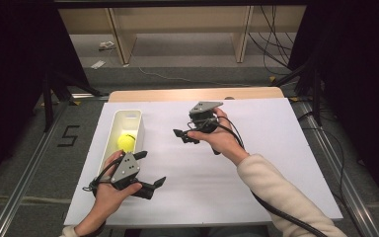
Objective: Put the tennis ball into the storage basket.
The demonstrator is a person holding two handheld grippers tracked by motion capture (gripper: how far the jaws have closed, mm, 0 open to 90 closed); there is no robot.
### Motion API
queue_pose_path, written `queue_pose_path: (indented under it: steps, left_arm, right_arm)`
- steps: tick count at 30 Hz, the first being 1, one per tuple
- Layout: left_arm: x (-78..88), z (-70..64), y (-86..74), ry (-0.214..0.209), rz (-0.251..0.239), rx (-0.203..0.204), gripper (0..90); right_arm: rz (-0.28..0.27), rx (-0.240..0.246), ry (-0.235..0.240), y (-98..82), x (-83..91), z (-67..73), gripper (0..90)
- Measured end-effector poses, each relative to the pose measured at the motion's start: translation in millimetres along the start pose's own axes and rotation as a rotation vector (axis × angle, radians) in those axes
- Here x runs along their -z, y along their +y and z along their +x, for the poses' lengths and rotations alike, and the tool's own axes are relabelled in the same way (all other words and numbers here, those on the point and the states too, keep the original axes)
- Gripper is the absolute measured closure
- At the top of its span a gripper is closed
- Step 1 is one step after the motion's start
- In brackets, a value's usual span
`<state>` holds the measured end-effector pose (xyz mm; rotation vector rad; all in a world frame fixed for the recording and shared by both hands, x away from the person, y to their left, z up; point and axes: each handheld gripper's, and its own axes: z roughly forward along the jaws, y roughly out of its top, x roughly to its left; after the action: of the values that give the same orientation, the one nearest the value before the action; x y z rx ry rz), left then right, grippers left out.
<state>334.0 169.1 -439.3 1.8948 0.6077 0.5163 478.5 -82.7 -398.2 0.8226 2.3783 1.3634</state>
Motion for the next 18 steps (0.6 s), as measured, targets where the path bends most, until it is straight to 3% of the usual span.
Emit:
queue_pose_path:
  steps: [9,11,12,14,18]
  left_arm:
    - [-0.2,-0.4,-0.3,-0.007,-0.003,0.009,0.0]
    - [-1.2,-2.8,-0.5,-0.049,-0.007,0.03,0.0]
    - [-1.3,-2.8,-0.5,-0.051,-0.006,0.031,0.0]
    - [-0.2,-0.5,-0.5,-0.007,-0.001,0.012,0.0]
    - [0.7,0.9,-0.2,0.013,0.003,0.002,0.0]
  right_arm:
    - [-0.005,-0.023,-0.024,-10.8,13.3,-9.4,15.4]
    - [-0.002,-0.026,-0.029,-13.8,16.6,-11.9,15.4]
    - [-0.004,-0.028,-0.034,-15.6,18.0,-13.2,15.4]
    - [-0.004,-0.03,-0.04,-19.2,21.6,-15.8,15.4]
    - [-0.008,-0.046,-0.057,-26.7,31.6,-21.3,15.4]
